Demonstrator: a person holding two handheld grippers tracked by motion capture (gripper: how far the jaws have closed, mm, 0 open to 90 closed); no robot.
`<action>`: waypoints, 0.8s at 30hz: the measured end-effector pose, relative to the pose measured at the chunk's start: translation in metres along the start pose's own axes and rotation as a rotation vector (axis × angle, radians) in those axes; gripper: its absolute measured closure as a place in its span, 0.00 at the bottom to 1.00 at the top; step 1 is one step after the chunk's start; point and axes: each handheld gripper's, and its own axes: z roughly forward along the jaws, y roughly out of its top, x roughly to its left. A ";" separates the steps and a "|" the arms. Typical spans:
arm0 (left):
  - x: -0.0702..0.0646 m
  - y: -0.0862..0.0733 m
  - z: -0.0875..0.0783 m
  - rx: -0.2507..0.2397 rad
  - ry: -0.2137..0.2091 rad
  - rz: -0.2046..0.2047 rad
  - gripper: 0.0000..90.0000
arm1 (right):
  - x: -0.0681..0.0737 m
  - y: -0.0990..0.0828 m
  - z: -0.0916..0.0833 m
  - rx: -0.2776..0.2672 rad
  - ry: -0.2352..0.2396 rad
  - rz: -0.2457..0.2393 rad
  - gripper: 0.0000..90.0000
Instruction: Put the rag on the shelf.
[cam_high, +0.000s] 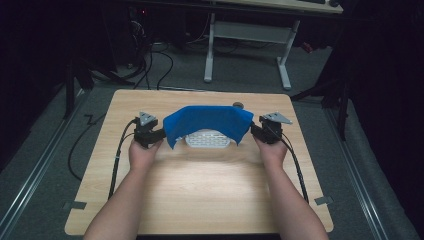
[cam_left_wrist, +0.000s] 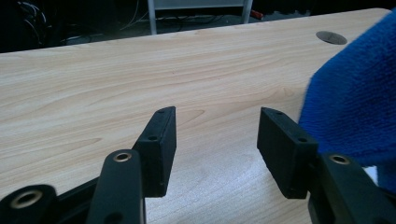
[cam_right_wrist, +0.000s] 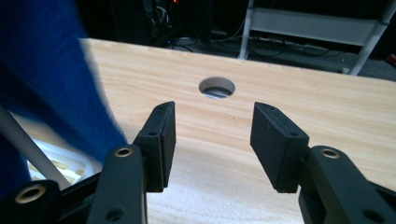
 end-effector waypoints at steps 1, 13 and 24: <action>0.000 0.000 0.000 -0.001 0.000 0.002 0.53 | 0.000 -0.001 0.001 0.004 0.001 0.003 0.56; 0.004 -0.013 -0.016 0.008 0.015 0.002 0.55 | -0.005 -0.011 -0.009 0.022 -0.016 -0.018 0.56; -0.012 -0.033 -0.059 0.001 0.009 0.026 0.57 | -0.004 -0.031 -0.054 -0.010 -0.006 -0.046 0.54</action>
